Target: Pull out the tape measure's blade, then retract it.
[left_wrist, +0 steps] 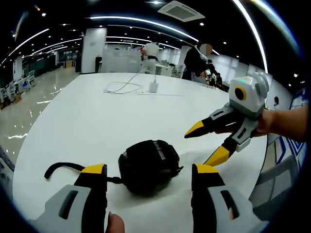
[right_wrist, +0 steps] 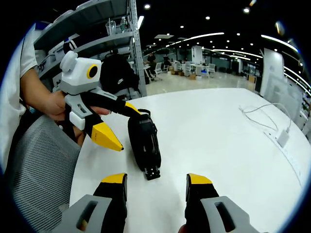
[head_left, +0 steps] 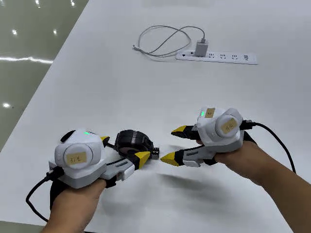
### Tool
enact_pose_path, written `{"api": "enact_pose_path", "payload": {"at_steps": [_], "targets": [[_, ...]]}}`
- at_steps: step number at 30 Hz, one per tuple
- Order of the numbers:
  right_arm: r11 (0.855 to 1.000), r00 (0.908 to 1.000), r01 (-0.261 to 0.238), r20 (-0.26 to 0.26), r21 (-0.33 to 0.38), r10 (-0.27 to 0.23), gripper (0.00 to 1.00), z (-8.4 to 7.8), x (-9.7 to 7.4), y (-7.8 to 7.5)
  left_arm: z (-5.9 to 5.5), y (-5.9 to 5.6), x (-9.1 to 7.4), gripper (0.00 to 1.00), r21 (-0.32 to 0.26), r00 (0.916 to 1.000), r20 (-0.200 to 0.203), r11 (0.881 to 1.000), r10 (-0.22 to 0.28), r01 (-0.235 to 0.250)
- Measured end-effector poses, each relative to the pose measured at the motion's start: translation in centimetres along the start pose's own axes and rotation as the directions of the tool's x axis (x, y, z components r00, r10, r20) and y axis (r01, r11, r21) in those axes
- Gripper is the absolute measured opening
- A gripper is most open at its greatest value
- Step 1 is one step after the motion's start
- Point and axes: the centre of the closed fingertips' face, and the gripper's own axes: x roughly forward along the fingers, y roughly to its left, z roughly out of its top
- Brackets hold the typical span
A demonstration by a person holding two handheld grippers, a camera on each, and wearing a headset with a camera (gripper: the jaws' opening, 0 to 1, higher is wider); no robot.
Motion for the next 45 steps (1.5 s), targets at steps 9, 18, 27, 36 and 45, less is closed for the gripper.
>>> {"api": "enact_pose_path", "payload": {"at_steps": [9,18,27,36,45], "targets": [[0.996,0.9951,0.063,0.071,0.066,-0.068,0.55,0.5,-2.7,0.4,0.0,0.4,-1.4,0.69,0.042,0.9997,0.005,0.999,-0.025,0.024],[0.986,0.985,0.136,0.093,0.097,-0.145,0.63,0.6,-5.4,0.2,-0.1,-0.1,-2.6,0.72,0.082,0.9973,-0.005,0.994,-0.073,0.073],[0.97,0.969,0.207,0.111,0.123,-0.221,0.68,0.5,-8.5,-0.4,0.0,-0.5,-3.8,0.7,0.146,0.9934,-0.024,0.983,-0.112,0.115],[0.954,0.9551,0.265,0.098,0.138,-0.28,0.74,-0.5,-11.1,-0.4,0.1,-0.6,-5.1,0.72,0.168,0.989,-0.034,0.975,-0.144,0.148],[0.943,0.9468,0.293,0.091,0.156,-0.309,0.78,-1.5,-13.2,0.2,-0.4,-0.2,-6.3,0.78,0.185,0.986,-0.054,0.969,-0.158,0.165]]}}
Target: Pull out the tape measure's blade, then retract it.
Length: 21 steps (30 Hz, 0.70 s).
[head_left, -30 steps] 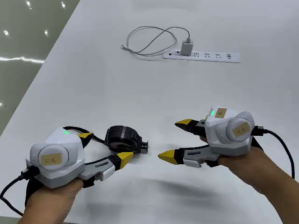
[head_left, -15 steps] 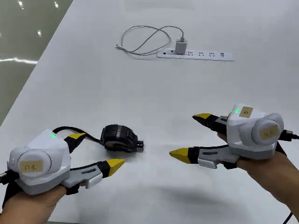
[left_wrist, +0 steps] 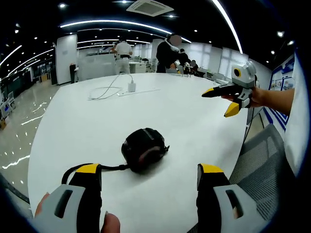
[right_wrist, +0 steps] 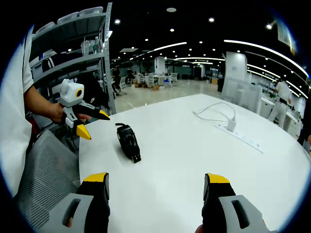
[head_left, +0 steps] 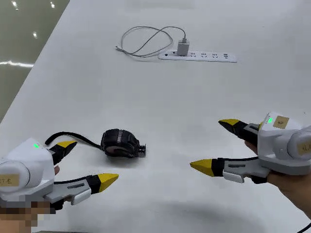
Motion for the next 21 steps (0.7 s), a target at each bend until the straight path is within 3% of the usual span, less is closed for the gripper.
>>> {"api": "enact_pose_path", "payload": {"at_steps": [21], "targets": [[0.998,0.9989,0.047,-0.012,0.036,-0.046,0.86,-2.1,-5.1,0.3,-0.6,0.6,-1.9,0.87,0.048,0.9998,-0.015,0.999,-0.011,0.011]]}}
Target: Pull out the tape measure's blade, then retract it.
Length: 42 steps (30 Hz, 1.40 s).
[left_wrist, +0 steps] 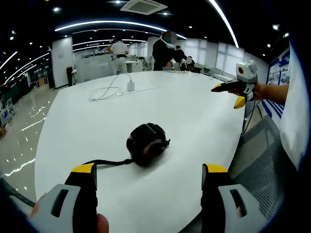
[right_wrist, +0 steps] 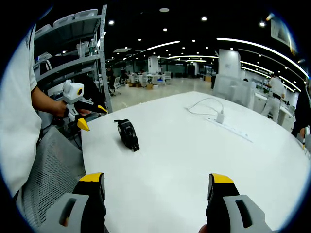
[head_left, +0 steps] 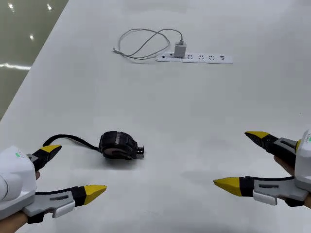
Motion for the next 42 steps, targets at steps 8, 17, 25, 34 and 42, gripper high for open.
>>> {"api": "enact_pose_path", "payload": {"at_steps": [8,17,25,34,42], "targets": [[1.0,0.9997,0.013,-0.019,0.011,-0.013,0.9,-1.2,-1.6,0.1,-0.3,0.2,-0.5,0.92,0.018,0.9999,0.002,1.0,0.01,-0.01],[0.999,0.9996,0.019,-0.02,0.027,-0.019,0.98,-2.0,-2.5,0.3,-0.8,0.2,-1.0,0.97,0.011,1.0,-0.001,1.0,0.001,-0.001],[1.0,0.9992,0.022,-0.034,0.021,-0.021,0.99,-2.7,-3.2,0.1,-0.9,0.2,-1.3,0.99,0.013,1.0,-0.004,1.0,-0.008,0.008],[0.999,0.9988,0.026,-0.041,0.026,-0.025,0.99,-3.3,-3.6,0.3,-1.1,0.0,-1.7,0.99,0.022,0.9994,-0.009,0.999,-0.033,0.033],[0.999,0.998,0.026,-0.059,0.035,-0.024,0.99,-4.3,-3.8,0.5,-1.7,-0.3,-2.2,0.99,0.046,0.9982,-0.031,0.998,-0.051,0.052]]}}
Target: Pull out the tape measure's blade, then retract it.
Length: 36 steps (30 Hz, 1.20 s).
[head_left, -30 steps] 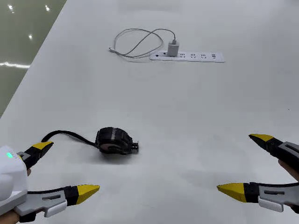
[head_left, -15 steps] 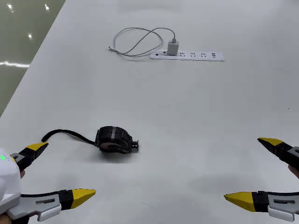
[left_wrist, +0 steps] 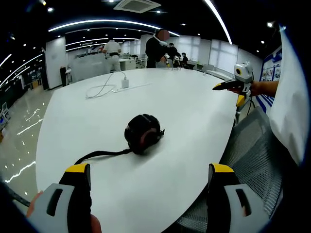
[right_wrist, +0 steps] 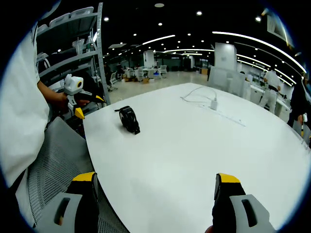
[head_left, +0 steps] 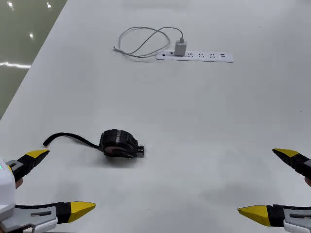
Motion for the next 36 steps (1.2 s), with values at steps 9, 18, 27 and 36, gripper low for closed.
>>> {"api": "enact_pose_path", "payload": {"at_steps": [9,18,27,36], "targets": [[1.0,0.9997,-0.009,-0.022,-0.005,0.009,0.99,-0.8,0.0,0.1,-0.4,-0.2,-0.4,0.99,0.022,0.9994,-0.02,0.999,-0.028,0.028],[1.0,0.9992,-0.02,-0.036,-0.017,0.019,0.99,-1.0,-0.1,0.1,-0.7,-0.1,-0.5,0.99,0.02,0.9985,-0.035,0.999,-0.043,0.043],[1.0,0.9991,-0.02,-0.037,-0.022,0.019,0.99,-0.7,0.0,-0.2,-1.1,-0.1,-0.6,0.97,0.022,0.9974,-0.057,0.999,-0.044,0.045],[1.0,0.9991,-0.023,-0.037,-0.019,0.022,0.99,-0.7,0.0,0.0,-1.1,-0.2,-0.7,0.92,0.033,0.9977,-0.054,0.999,-0.042,0.043]]}}
